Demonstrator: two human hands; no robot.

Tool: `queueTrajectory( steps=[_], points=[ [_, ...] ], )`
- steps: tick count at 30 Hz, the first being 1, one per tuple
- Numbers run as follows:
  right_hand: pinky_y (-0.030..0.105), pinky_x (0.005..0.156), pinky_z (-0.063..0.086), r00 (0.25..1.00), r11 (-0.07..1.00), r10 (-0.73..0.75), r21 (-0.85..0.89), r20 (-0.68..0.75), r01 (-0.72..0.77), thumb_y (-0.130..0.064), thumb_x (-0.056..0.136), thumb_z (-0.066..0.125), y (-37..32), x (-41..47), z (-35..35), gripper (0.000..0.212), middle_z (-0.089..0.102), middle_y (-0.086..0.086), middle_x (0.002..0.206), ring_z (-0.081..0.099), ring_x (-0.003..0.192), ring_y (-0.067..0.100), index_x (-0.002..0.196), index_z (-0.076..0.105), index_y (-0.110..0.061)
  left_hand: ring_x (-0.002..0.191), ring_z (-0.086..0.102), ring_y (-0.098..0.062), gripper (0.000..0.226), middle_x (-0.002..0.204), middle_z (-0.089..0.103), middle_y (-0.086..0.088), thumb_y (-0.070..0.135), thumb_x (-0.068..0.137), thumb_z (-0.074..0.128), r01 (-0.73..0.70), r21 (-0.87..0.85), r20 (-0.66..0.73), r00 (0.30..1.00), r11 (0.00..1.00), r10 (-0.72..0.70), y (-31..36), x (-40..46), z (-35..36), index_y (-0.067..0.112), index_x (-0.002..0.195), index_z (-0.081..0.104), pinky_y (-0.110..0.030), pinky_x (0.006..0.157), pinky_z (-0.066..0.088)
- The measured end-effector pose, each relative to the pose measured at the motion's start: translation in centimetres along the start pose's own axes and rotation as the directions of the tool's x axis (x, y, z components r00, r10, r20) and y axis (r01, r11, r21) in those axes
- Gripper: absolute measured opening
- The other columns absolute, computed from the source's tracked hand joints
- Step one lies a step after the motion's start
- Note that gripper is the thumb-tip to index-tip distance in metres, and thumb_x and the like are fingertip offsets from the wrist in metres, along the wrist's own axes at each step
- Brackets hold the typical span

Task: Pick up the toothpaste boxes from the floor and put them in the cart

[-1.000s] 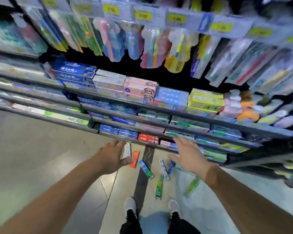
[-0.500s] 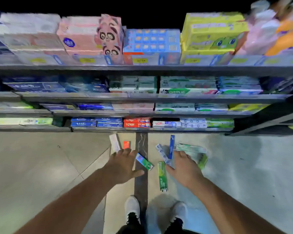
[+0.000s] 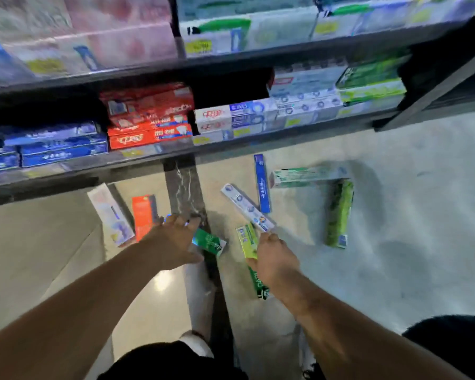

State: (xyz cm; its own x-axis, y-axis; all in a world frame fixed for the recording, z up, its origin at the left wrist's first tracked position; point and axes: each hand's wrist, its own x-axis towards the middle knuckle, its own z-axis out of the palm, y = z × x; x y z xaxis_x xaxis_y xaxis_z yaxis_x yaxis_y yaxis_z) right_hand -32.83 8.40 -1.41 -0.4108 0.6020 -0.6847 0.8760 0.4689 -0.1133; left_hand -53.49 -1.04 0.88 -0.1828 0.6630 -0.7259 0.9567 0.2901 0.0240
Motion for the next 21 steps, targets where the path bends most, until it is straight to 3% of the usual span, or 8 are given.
queueTrajectory(
  steps=[4,7,10,12,15,18,21],
  points=[
    [0.037,0.098,0.046,0.998,0.998,0.053,0.037,-0.017,-0.052,-0.063,0.083,0.065,0.2,2.8,4.1,0.084,0.049,0.011,0.135,0.052,0.121,0.025,0.138,0.038,-0.007,0.15,0.018,-0.029,0.099,0.162,0.019,-0.008,0.069,0.085,0.055,-0.02,-0.02,0.005,1.0,1.0,0.02,-0.4,3.2,2.6,0.021,0.158,0.01,-0.049,0.121,0.018],
    [0.035,0.103,0.043,0.995,0.995,0.1,0.031,-0.001,-0.1,-0.068,0.073,0.071,0.0,3.9,5.7,0.107,0.044,0.012,0.142,0.051,0.127,0.025,0.146,0.028,-0.003,0.149,0.019,-0.027,0.097,0.161,0.021,-0.007,0.068,0.085,0.056,-0.035,-0.05,-0.027,0.999,0.998,0.034,-0.8,3.7,2.8,0.02,0.158,0.013,-0.048,0.12,0.018],
    [0.036,0.103,0.043,0.99,0.989,0.138,0.042,0.033,-0.139,-0.063,0.071,0.076,-0.2,4.7,6.5,0.116,0.043,0.013,0.143,0.051,0.128,0.026,0.15,0.019,0.0,0.148,0.02,-0.026,0.095,0.161,0.02,-0.006,0.067,0.085,0.058,-0.052,-0.082,-0.065,0.997,0.995,0.047,-1.5,3.8,2.3,0.02,0.157,0.016,-0.049,0.12,0.02],
    [0.037,0.1,0.047,0.989,0.988,0.149,0.028,0.025,-0.149,-0.053,0.074,0.079,-0.4,5.3,7.0,0.111,0.049,0.014,0.138,0.054,0.124,0.027,0.15,0.019,0.001,0.148,0.02,-0.026,0.095,0.163,0.018,-0.006,0.067,0.085,0.058,-0.056,-0.098,-0.076,0.996,0.994,0.048,-2.0,3.6,2.4,0.021,0.157,0.016,-0.049,0.12,0.02],
    [0.035,0.092,0.052,0.989,0.988,0.149,0.048,-0.001,-0.149,-0.032,0.074,0.082,-0.3,5.7,6.6,0.08,0.058,0.01,0.125,0.061,0.114,0.026,0.138,0.04,-0.007,0.148,0.02,-0.027,0.097,0.164,0.015,-0.005,0.067,0.084,0.06,-0.052,-0.099,-0.089,0.995,0.994,0.043,-2.7,3.8,2.6,0.021,0.157,0.015,-0.049,0.12,0.02],
    [0.032,0.09,0.054,0.991,0.992,0.077,0.093,0.11,-0.087,-0.029,0.07,0.085,0.3,6.1,4.3,0.07,0.061,0.009,0.122,0.063,0.11,0.026,0.127,0.05,-0.011,0.148,0.02,-0.028,0.099,0.163,0.017,-0.007,0.066,0.083,0.062,-0.044,-0.091,-0.082,0.996,0.995,0.036,-3.0,4.7,3.0,0.021,0.157,0.015,-0.051,0.12,0.02],
    [0.031,0.082,0.055,0.975,0.961,-0.054,0.275,0.215,-0.007,-0.032,0.064,0.09,1.1,6.7,0.0,0.063,0.066,0.008,0.113,0.065,0.099,0.022,0.116,0.061,-0.012,0.148,0.022,-0.029,0.101,0.161,0.023,-0.008,0.065,0.079,0.067,-0.028,-0.092,-0.07,0.997,0.995,0.021,-3.1,6.1,3.6,0.021,0.156,0.018,-0.053,0.12,0.02]
  ],
)
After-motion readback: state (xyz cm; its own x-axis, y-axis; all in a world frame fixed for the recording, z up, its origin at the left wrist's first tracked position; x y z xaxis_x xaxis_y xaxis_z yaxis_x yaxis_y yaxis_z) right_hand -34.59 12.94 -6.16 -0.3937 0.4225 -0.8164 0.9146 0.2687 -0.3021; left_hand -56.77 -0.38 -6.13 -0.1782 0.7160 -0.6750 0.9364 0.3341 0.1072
